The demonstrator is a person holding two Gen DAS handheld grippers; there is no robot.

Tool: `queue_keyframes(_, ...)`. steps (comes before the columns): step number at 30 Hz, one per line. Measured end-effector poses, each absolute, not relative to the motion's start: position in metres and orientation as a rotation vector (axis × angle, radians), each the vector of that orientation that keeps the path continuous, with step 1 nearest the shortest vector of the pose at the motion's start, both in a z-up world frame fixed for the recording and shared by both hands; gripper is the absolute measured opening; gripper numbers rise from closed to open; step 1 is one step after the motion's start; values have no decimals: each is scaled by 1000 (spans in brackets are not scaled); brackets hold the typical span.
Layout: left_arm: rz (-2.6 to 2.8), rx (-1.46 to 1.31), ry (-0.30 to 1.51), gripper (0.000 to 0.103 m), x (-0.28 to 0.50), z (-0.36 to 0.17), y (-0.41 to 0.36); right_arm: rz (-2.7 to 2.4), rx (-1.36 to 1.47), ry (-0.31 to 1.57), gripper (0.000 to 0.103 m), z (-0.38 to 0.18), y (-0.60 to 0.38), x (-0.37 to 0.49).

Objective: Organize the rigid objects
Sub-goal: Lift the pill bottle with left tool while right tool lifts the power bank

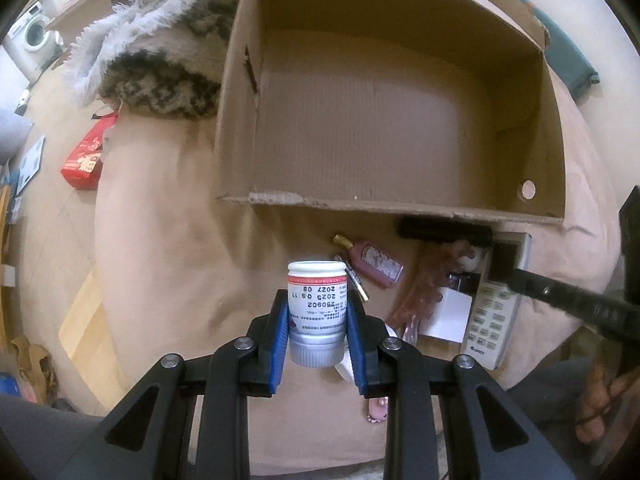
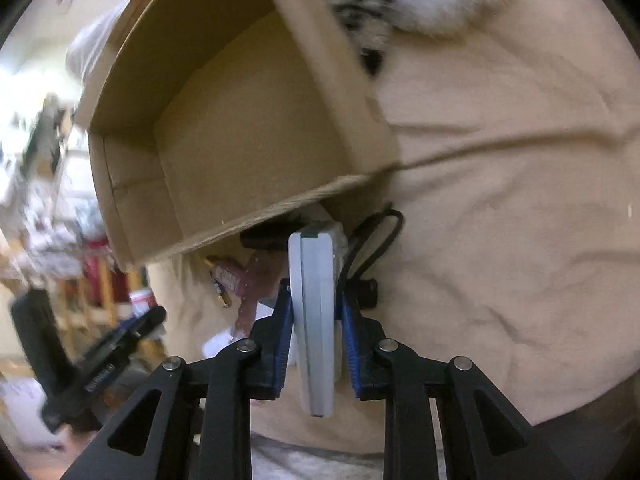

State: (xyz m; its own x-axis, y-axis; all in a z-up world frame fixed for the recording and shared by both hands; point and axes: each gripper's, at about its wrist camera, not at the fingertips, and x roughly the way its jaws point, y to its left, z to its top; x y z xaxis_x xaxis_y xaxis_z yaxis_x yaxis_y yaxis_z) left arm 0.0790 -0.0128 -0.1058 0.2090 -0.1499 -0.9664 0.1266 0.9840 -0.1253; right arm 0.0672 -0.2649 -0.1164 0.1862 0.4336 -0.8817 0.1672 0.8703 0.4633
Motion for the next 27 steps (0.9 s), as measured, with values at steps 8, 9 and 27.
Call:
queue_keyframes(8, -201, -33, 1372, 24, 81, -113, -9, 146, 295, 1424, 32, -123, -228, 52)
queue_keyframes(9, -204, -35, 1372, 24, 82, -113, -10, 118, 282, 1428, 32, -123, -227, 50)
queue_keyframes(27, -130, 42, 1329, 24, 77, -117, -11, -18, 380, 1389, 27, -134, -246, 43)
